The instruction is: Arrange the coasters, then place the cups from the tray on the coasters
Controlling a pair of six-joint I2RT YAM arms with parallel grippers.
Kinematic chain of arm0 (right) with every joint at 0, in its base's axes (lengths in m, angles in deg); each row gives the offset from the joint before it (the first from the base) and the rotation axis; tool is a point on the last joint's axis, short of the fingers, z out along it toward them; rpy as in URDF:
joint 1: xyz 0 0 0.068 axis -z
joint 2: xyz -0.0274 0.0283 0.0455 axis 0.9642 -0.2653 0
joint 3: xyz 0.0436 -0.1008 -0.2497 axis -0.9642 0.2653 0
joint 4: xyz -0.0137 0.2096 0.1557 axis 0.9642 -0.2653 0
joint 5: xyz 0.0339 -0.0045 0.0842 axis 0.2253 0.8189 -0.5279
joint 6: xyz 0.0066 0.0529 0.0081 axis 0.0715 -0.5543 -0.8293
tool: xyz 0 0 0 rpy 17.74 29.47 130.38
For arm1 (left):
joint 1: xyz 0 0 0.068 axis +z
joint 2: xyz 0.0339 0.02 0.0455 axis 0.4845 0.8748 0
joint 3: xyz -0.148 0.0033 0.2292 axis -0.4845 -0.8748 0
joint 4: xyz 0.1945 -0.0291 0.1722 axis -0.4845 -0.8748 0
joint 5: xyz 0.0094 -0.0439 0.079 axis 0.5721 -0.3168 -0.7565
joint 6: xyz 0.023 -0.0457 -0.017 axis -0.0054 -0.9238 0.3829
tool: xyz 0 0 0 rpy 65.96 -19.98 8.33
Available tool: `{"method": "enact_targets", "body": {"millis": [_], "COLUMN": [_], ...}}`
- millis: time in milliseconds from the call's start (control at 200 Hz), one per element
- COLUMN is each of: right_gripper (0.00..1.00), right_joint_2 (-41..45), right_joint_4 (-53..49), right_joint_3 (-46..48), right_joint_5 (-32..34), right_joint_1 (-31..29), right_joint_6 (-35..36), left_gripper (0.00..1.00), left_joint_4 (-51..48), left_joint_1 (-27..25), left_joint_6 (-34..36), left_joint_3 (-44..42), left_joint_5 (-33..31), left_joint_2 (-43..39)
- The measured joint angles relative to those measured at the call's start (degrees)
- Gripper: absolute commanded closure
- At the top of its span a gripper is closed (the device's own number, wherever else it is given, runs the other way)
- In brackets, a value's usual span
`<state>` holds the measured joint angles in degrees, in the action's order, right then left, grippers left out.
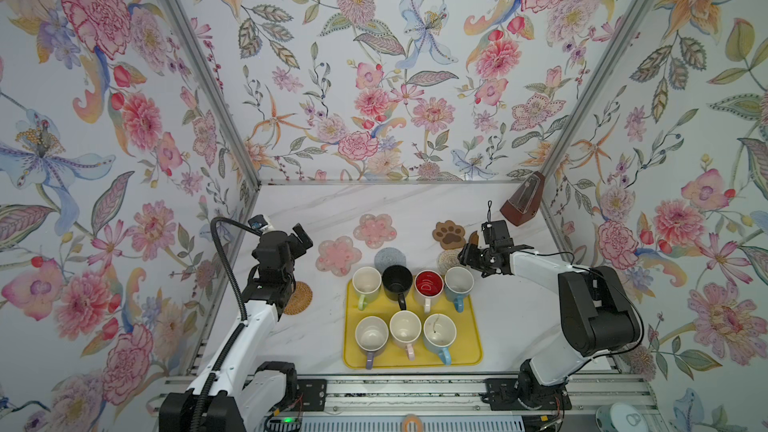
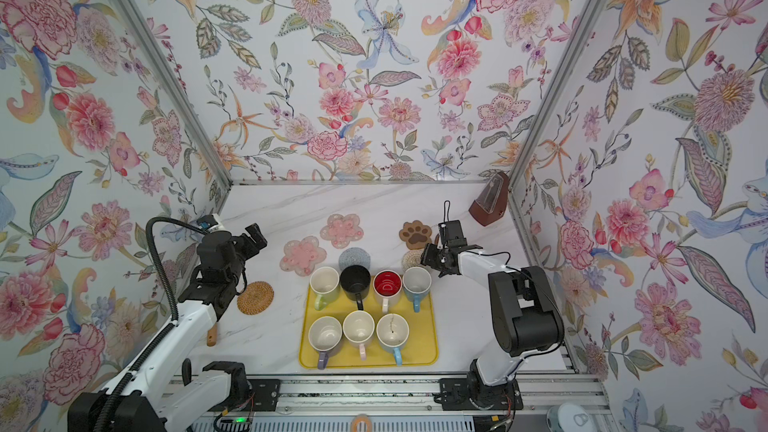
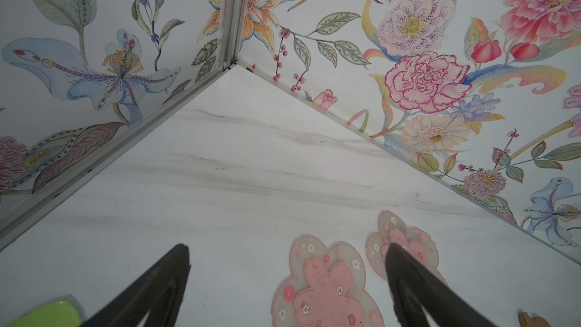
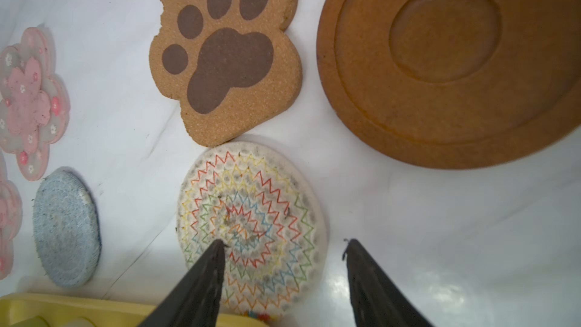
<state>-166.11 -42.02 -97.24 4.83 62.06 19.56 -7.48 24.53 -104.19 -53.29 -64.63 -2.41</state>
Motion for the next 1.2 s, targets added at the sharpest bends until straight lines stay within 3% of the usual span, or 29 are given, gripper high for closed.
{"method": "enact_targets", "body": {"millis": [791, 1201], "right_gripper": [0.56, 0.55], "right_joint_2": [-7.0, -11.8], "right_joint_4": [2.7, 2.7], "right_joint_3": [-4.6, -11.1], "right_joint_5": [1.2, 0.0], "right_joint_1": [-1.1, -5.1], "right_joint_6": [-1.5, -2.6], "left_gripper": [0.01, 0.01], "left_joint_4": [0.0, 0.0], "left_joint_1": [0.0, 0.0], "left_joint_6": [0.1, 0.1], "left_joint_3": [-1.0, -1.1], "left_joint_5": [-0.2, -0.3], "left_joint_2": [-1.3, -1.8]}}
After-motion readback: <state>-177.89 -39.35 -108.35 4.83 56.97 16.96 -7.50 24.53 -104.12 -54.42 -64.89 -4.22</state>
